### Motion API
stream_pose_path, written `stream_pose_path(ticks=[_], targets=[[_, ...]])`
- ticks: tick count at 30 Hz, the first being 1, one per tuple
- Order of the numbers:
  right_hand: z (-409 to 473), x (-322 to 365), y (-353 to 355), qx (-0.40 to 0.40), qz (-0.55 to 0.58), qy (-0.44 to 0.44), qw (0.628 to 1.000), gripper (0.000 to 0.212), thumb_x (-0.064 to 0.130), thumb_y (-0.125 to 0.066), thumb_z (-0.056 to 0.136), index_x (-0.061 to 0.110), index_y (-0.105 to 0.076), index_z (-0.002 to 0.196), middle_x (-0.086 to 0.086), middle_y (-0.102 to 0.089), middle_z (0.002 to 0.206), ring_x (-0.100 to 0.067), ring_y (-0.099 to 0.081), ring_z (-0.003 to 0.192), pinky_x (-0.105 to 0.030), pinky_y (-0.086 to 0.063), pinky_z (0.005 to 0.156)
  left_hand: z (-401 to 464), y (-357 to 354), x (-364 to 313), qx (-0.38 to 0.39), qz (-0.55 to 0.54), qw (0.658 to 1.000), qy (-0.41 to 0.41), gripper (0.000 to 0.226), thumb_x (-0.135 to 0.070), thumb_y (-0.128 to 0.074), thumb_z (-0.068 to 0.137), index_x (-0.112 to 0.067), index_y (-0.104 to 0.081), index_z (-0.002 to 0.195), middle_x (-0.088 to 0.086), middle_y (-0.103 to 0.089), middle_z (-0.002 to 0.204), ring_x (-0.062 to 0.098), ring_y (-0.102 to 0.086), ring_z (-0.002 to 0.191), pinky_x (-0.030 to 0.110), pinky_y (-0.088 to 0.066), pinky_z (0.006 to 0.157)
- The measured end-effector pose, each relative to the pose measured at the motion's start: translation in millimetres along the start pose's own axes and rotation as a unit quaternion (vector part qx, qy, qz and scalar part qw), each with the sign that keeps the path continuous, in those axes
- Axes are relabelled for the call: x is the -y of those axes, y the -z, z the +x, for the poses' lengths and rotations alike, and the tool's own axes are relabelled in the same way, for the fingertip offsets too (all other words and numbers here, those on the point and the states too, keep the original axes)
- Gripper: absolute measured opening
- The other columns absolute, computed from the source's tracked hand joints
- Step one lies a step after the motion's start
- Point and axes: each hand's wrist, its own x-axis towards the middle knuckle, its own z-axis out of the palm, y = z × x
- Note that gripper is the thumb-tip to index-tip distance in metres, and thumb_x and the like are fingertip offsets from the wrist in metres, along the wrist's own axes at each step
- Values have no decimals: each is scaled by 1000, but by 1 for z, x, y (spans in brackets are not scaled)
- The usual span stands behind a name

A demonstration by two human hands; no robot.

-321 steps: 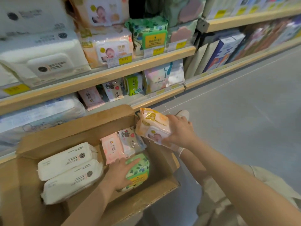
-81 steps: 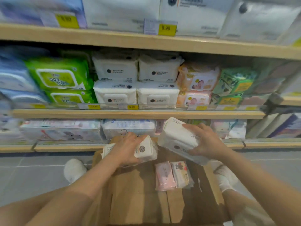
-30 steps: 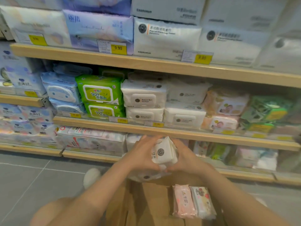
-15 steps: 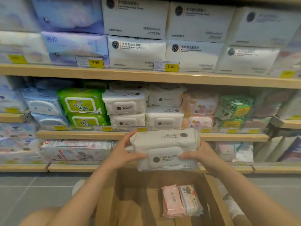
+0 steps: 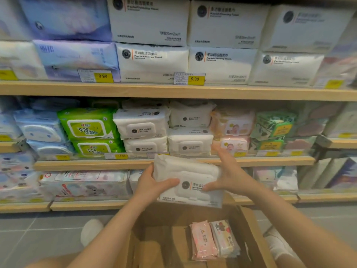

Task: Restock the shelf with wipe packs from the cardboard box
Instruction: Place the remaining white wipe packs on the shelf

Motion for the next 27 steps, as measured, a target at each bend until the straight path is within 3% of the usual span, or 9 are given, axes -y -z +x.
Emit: stream_pose_path(ticks=[3, 6, 8, 10, 14, 17, 20, 22, 27], targets=[[24, 28, 13, 142, -59, 25, 988, 113, 46, -85, 60, 34, -15, 149, 12, -24, 152, -11, -22, 140, -29, -22, 111, 2, -4, -7, 29, 16, 999, -32, 70, -35, -89, 48, -30, -57, 109, -10, -69, 103, 5, -67, 91, 32, -56, 79], [42, 39, 18, 229, -61, 36, 971, 100, 37, -87, 61, 43, -26, 141, 18, -48, 129, -5, -48, 115, -18, -40, 90, 4, -11, -9, 53, 7, 998, -43, 76, -44, -85, 40, -28, -57, 109, -9, -69, 104, 4, -67, 91, 30, -56, 78], [44, 36, 20, 227, -66, 43, 971, 98, 35, -87, 61, 42, -28, 139, 21, -49, 120, -2, -49, 107, -14, -40, 83, 7, -11, -9, 66, 14, 996, -50, 77, -48, -83, 39, -31, -57, 109, -11, -69, 104, 1, -65, 92, 26, -55, 77], [45, 29, 19, 201, -56, 51, 977, 101, 34, -87, 60, 42, -26, 140, 20, -45, 125, -4, -46, 113, -21, -41, 92, 14, -4, -17, 102, 54, 991, -71, 74, -52, -81, 43, -36, -55, 111, -16, -66, 107, -5, -62, 95, 20, -50, 79], [63, 23, 25, 135, -87, 98, 982, 103, 33, -86, 60, 43, -23, 140, 15, -35, 144, -9, -37, 128, -31, -34, 106, 60, 33, -54, 66, 162, 972, -158, 62, -46, -61, 84, -35, -37, 139, -13, -46, 136, 3, -42, 125, 26, -33, 104], [93, 30, 36, 100, -169, 139, 971, 101, 34, -84, 62, 45, -21, 140, 10, -37, 142, -14, -42, 125, -38, -40, 102, 113, 56, -77, -39, 319, 917, -237, 52, -55, -32, 95, -36, -31, 143, -3, -32, 150, 15, -24, 139, 37, -17, 114], [132, 39, 43, 68, -245, 170, 952, 101, 35, -84, 63, 41, -22, 142, 4, -42, 132, -22, -47, 116, -40, -42, 96, 155, 59, -74, -47, 561, 808, -173, 53, -44, -33, 96, -41, -16, 146, 4, -24, 152, 28, -15, 140, 61, -12, 111], [161, 43, 47, 49, -283, 182, 941, 99, 34, -82, 65, 42, -21, 143, 2, -42, 131, -23, -46, 115, -41, -42, 95, 167, 54, -66, -53, 628, 761, -153, 59, -46, -37, 93, -43, -10, 146, 4, -29, 150, 32, -20, 139, 67, -13, 107], [209, 28, 42, 81, -323, 100, 938, 83, 27, -73, 80, 34, -24, 147, -5, -48, 138, -23, -48, 119, -26, -36, 85, 168, 52, -53, -94, 636, 740, -195, 70, -49, -48, 86, -42, -12, 146, 5, -33, 146, 34, -23, 137, 69, -10, 107]])
